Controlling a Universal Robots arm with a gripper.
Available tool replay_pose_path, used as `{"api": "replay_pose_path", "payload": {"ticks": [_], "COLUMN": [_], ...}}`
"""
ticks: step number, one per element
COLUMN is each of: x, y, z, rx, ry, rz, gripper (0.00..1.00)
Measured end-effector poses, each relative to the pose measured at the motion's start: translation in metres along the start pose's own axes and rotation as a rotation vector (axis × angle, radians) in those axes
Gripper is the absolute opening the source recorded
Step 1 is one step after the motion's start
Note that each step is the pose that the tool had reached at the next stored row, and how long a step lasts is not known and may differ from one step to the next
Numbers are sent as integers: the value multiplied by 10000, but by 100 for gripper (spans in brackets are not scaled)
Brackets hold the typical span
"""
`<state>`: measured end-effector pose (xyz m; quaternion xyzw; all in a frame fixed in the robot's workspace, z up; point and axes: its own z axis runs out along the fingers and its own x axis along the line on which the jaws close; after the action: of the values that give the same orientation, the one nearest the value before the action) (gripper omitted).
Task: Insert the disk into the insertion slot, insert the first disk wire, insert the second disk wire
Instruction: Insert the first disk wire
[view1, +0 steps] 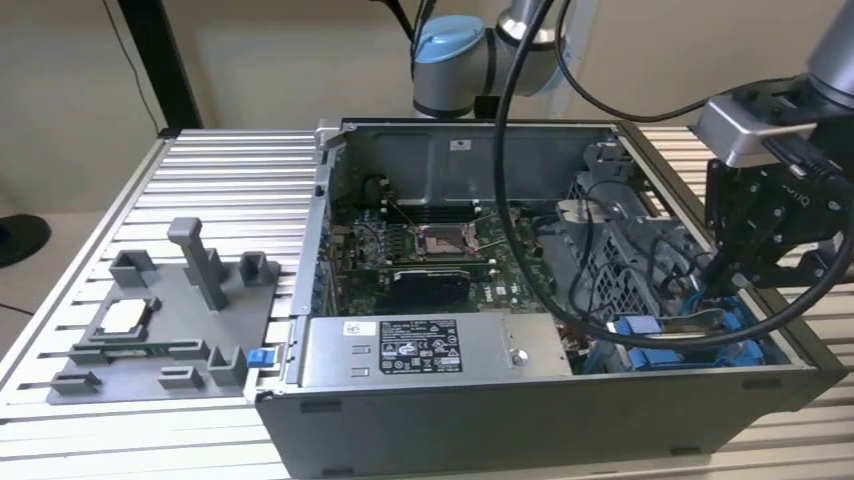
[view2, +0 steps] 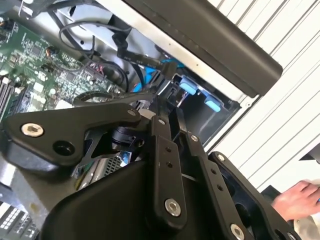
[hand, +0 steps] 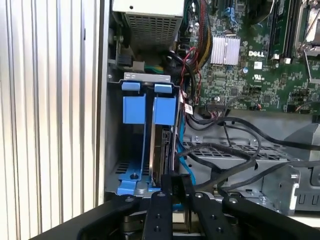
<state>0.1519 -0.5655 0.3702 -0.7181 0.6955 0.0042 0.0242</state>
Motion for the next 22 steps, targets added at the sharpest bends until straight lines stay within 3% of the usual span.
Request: {"api": "replay_pose_path", "payload": {"ticks": [3,5,8,11,18,22], "x": [12,16,21,25,28,30], "y": [-4,-13,-31,-45,-56,-85], "z": [5,16,33,51,55,79], "rx": [-430,-576,-722,-834,-864,-975], "ry": [-12,-22,-42,-78,-87,-131], "rz": [35,43,53,65,73,86], "gripper": [0,0,0,0,0,0]}}
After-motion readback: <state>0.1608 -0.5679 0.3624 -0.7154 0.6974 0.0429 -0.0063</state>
